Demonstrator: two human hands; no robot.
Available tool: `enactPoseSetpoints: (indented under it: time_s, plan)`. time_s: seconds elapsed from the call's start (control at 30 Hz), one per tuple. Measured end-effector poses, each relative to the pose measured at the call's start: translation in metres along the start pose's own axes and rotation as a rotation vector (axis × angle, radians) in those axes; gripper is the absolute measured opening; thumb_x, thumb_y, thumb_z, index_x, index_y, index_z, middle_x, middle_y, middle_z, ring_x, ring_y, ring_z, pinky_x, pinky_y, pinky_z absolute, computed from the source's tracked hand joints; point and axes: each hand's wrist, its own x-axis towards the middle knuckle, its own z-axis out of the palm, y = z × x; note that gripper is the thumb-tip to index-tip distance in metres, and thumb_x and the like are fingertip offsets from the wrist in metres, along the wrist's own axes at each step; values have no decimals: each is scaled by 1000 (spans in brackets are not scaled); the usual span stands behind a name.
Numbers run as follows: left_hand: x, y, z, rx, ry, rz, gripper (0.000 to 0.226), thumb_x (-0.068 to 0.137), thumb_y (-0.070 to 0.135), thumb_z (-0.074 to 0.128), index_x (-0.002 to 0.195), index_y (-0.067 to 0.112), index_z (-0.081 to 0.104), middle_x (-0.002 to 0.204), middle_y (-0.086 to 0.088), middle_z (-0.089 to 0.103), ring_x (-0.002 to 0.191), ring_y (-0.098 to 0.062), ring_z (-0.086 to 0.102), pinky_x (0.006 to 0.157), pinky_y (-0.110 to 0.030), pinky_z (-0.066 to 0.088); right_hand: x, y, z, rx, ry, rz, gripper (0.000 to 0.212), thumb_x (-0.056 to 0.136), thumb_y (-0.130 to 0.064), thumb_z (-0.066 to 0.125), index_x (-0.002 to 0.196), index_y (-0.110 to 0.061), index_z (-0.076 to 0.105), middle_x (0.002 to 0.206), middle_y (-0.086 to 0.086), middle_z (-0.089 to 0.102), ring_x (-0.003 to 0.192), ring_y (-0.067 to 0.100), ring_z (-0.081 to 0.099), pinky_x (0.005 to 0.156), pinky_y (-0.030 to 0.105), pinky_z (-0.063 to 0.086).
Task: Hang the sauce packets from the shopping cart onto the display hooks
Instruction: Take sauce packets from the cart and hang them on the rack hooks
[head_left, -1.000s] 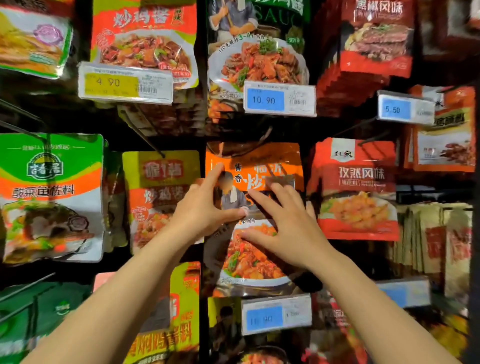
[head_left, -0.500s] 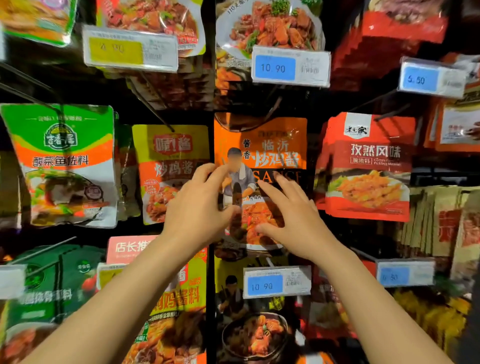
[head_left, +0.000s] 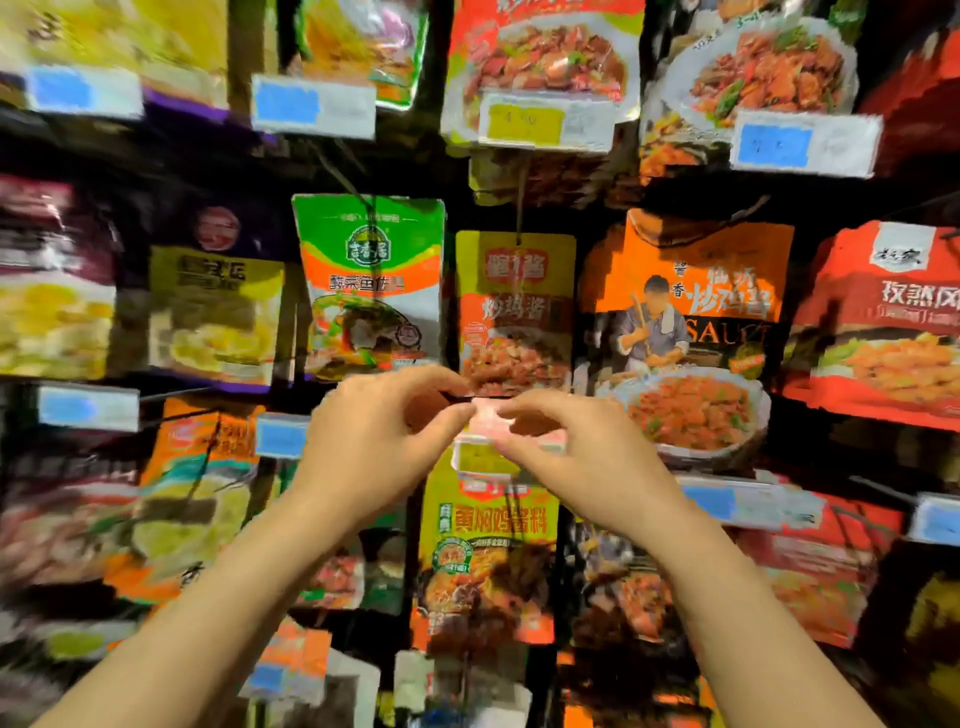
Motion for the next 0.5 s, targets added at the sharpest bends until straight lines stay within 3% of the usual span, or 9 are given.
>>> enactPoseSetpoints:
  time_s: [0.13,0.33,0.5]
  plan:
    - [-43,-58,-88,115,-20,-91,37,73,60,47,86,34,68,68,15,67,62,-1,62,63,-33,53,11,-86,67,86,-90,-65,23,83,-43,64,102,-30,67,93,-10,70,88,6,63,81,32,50]
    - [-130,-139,-215,220,-14,-268,37,76,57,46,88,30,69,78,14,71,72,-3,66,68,-34,53,17,-218,168,235,-258,-196,23,83,-37,67,102,-24,70,97,-9,71,90,3,62,83,24,47]
    - [-223,-187,-287,228,97,-533,19,78,46,56,89,36,68,78,22,69,71,5,63,69,-29,53,6,-295,245,341,-462,-300,19,84,-38,65,99,-27,69,89,-22,64,83,-8,59,73,10,42]
